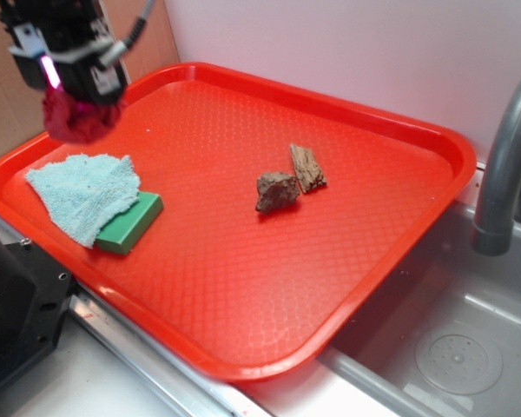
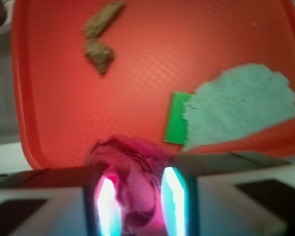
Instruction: Grab the red paper.
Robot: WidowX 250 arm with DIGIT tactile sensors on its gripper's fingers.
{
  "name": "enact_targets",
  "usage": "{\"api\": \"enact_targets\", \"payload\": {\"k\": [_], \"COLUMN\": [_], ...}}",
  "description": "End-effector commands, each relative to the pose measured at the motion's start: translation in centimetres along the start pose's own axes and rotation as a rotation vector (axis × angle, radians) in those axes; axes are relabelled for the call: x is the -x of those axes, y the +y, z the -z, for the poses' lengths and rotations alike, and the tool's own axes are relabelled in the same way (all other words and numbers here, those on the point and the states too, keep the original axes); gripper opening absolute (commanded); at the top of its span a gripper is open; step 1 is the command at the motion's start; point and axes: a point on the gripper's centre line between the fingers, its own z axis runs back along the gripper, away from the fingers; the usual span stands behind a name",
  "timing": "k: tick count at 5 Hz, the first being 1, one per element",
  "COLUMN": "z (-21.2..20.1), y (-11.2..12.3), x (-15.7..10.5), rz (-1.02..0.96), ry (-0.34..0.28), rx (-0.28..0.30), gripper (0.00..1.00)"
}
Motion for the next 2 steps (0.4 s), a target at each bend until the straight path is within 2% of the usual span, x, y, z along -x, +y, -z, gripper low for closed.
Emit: {"api": "enact_targets", "payload": {"k": [1, 2], "z": [-3.7, -3.8], "y": [2.9, 2.4], "x": [-1.5, -3.5], "rz": [-0.100, 0.057], "ry": [-0.154, -0.243], "rx": [-0.077, 0.007], "gripper": [0.00, 0.00]}}
